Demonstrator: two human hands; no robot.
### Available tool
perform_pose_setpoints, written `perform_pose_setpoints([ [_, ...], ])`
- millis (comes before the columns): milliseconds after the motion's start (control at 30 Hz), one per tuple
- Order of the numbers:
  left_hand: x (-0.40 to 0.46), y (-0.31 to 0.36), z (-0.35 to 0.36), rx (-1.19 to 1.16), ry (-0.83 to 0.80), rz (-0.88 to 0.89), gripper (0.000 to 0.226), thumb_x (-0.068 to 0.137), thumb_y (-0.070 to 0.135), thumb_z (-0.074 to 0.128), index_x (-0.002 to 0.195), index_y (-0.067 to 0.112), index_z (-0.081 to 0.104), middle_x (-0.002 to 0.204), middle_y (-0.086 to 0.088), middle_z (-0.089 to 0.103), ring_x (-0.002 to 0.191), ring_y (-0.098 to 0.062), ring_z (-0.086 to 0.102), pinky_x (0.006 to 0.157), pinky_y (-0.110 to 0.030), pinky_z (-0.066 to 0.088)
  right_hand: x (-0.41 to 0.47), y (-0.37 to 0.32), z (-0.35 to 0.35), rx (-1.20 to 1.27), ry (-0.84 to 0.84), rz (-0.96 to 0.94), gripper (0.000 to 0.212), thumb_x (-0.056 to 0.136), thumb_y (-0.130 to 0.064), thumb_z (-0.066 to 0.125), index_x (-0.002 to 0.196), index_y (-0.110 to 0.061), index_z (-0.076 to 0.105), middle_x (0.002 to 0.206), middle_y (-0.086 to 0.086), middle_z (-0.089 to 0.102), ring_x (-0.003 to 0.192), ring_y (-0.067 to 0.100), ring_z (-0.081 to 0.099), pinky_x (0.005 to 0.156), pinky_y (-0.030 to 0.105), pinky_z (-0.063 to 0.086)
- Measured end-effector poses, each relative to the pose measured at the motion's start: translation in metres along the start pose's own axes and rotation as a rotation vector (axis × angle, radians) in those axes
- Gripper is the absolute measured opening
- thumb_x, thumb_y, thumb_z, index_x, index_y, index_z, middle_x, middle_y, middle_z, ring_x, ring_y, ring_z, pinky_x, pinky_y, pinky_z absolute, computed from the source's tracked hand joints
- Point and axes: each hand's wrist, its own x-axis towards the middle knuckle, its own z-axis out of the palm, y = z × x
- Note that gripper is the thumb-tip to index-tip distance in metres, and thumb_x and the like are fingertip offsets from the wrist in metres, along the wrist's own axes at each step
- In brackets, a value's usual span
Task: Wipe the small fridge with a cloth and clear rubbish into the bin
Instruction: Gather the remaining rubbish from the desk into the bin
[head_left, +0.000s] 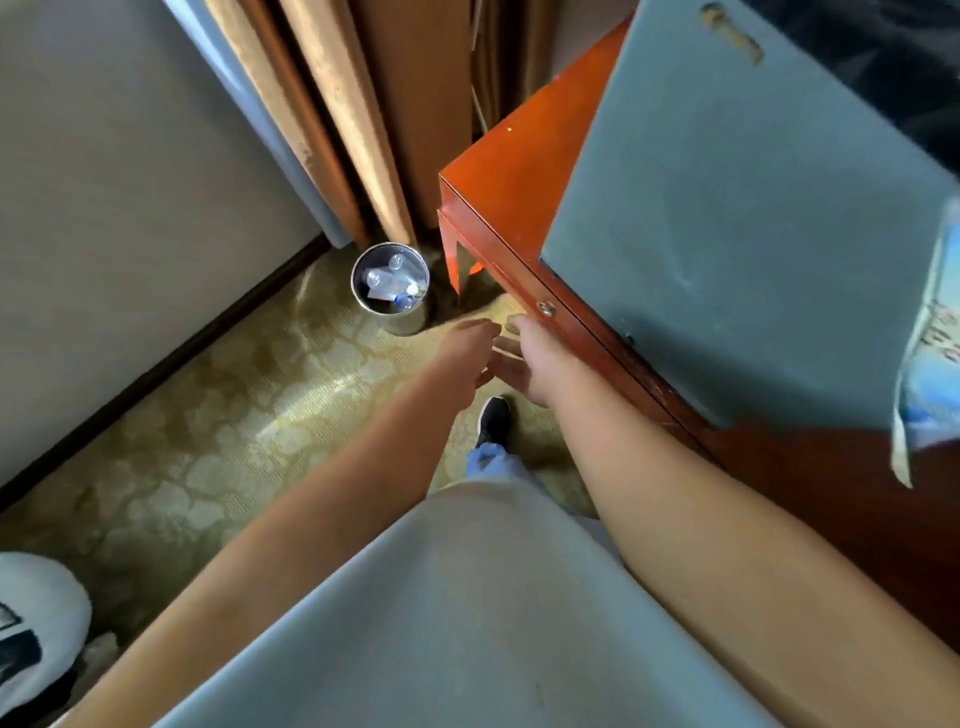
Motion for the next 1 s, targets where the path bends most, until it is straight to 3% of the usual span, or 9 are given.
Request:
perform_pose_setpoints([
  [133, -0.035, -0.038, 0.01, 0.031, -0.035, 0.056, 0.012, 0.096, 0.02, 0.053, 0.092, 0.023, 0.064, 0.087, 0.002, 0.062, 0.073, -0.015, 0.06, 0.085, -0.034, 0.053, -0.03, 0.036, -0.025, 0.01, 0.018, -0.065, 0.026, 0.099, -0.033, 0.055, 0.119, -0.017, 0.06, 0.11, 0.006, 0.071, 0.102, 0.025, 0.071, 0.086, 0.037, 0.061],
  [300, -0.083, -0.088, 0.03, 0.049, -0.102, 0.098, 0.014, 0.098, 0.016, 0.049, 0.089, 0.02, 0.06, 0.052, 0.009, 0.063, 0.041, -0.004, 0.06, 0.082, -0.033, 0.047, -0.071, 0.083, -0.068, 0.055, 0.06, -0.11, 0.028, 0.1, -0.034, 0.054, 0.119, -0.016, 0.062, 0.109, 0.005, 0.071, 0.099, 0.023, 0.072, 0.086, 0.036, 0.061],
  [467, -0.118, -0.121, 0.071, 0.124, -0.175, 0.108, 0.014, 0.099, 0.015, 0.051, 0.088, 0.018, 0.06, 0.077, 0.0, 0.059, 0.062, -0.013, 0.059, 0.075, -0.032, 0.05, -0.102, 0.115, -0.125, 0.147, 0.137, -0.14, 0.027, 0.101, -0.032, 0.052, 0.12, -0.015, 0.06, 0.107, 0.007, 0.071, 0.092, 0.024, 0.07, 0.075, 0.032, 0.061],
  [567, -0.131, -0.132, 0.098, 0.188, -0.215, 0.115, 0.014, 0.099, 0.015, 0.05, 0.089, 0.019, 0.058, 0.075, 0.002, 0.059, 0.053, -0.01, 0.061, 0.069, -0.028, 0.051, -0.116, 0.123, -0.156, 0.191, 0.208, -0.159, 0.026, 0.1, -0.03, 0.054, 0.119, -0.014, 0.062, 0.104, 0.006, 0.072, 0.085, 0.025, 0.068, 0.078, 0.035, 0.059],
  [700, -0.138, -0.144, 0.134, 0.28, -0.278, 0.111, 0.013, 0.099, 0.019, 0.051, 0.091, 0.019, 0.061, 0.078, 0.003, 0.062, 0.066, -0.012, 0.058, 0.07, -0.027, 0.051, -0.129, 0.128, -0.193, 0.279, 0.245, -0.163, 0.018, 0.101, -0.031, 0.054, 0.105, -0.015, 0.062, 0.101, 0.006, 0.068, 0.087, 0.025, 0.064, 0.081, 0.036, 0.056],
  [900, -0.141, -0.159, 0.201, 0.399, -0.363, 0.081, 0.015, 0.097, 0.025, 0.055, 0.09, 0.019, 0.066, 0.053, 0.009, 0.066, 0.063, -0.01, 0.063, 0.074, -0.028, 0.051, -0.133, 0.128, -0.262, 0.396, 0.3, -0.162, 0.018, 0.101, -0.031, 0.056, 0.107, -0.015, 0.061, 0.098, 0.005, 0.067, 0.082, 0.021, 0.065, 0.087, 0.038, 0.058],
  [1000, -0.134, -0.165, 0.242, 0.448, -0.371, 0.052, 0.017, 0.095, 0.026, 0.057, 0.093, 0.016, 0.071, 0.069, 0.005, 0.072, 0.07, -0.011, 0.065, 0.075, -0.028, 0.052, -0.128, 0.126, -0.303, 0.43, 0.314, -0.148, 0.02, 0.1, -0.031, 0.056, 0.109, -0.015, 0.063, 0.097, 0.005, 0.068, 0.084, 0.02, 0.067, 0.075, 0.037, 0.061],
])
